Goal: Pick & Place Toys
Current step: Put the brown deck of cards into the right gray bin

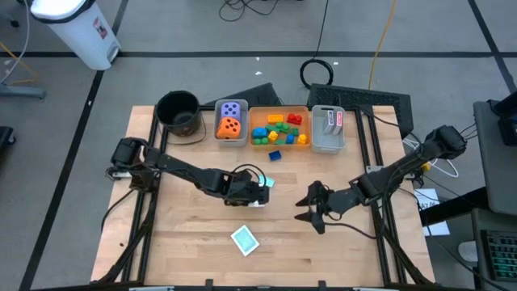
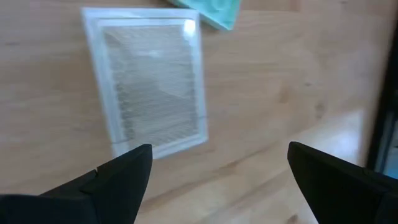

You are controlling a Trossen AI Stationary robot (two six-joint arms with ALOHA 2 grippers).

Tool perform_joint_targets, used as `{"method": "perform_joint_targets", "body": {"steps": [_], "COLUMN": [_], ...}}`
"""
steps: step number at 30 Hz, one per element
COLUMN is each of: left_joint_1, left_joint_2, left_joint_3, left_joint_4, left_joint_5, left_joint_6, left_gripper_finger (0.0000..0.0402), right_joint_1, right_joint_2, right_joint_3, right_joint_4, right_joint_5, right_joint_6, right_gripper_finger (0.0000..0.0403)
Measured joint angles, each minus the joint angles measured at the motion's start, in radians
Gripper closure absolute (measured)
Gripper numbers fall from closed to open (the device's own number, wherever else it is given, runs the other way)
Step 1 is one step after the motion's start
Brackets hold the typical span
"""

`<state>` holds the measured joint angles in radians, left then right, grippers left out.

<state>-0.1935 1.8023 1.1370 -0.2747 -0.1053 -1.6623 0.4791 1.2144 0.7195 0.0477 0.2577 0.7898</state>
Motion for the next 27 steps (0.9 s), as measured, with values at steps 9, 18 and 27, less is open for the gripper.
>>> {"method": "perform_joint_targets", "body": {"steps": [9, 18, 27], "left_joint_1": [0.043, 0.078, 0.073], "left_joint_2": [0.0, 0.0, 0.026], "left_joint_3": [0.039, 0.052, 0.052], "left_joint_4": [-0.123, -0.162, -0.125], "left_joint_5": [-0.011, 0.019, 0.023], "left_joint_6": [0.054, 0.101, 0.112], "left_gripper_finger": [0.0023, 0.0023, 0.0023], "right_joint_1": [0.008, 0.007, 0.007], "right_joint_2": [0.0, 0.0, -0.001], "right_joint_3": [-0.027, -0.027, -0.027], "right_joint_4": [0.059, 0.059, 0.06], "right_joint_5": [0.004, 0.006, 0.007], "right_joint_6": [0.011, 0.01, 0.01], "right_gripper_finger": [0.0165, 0.0165, 0.0165]}}
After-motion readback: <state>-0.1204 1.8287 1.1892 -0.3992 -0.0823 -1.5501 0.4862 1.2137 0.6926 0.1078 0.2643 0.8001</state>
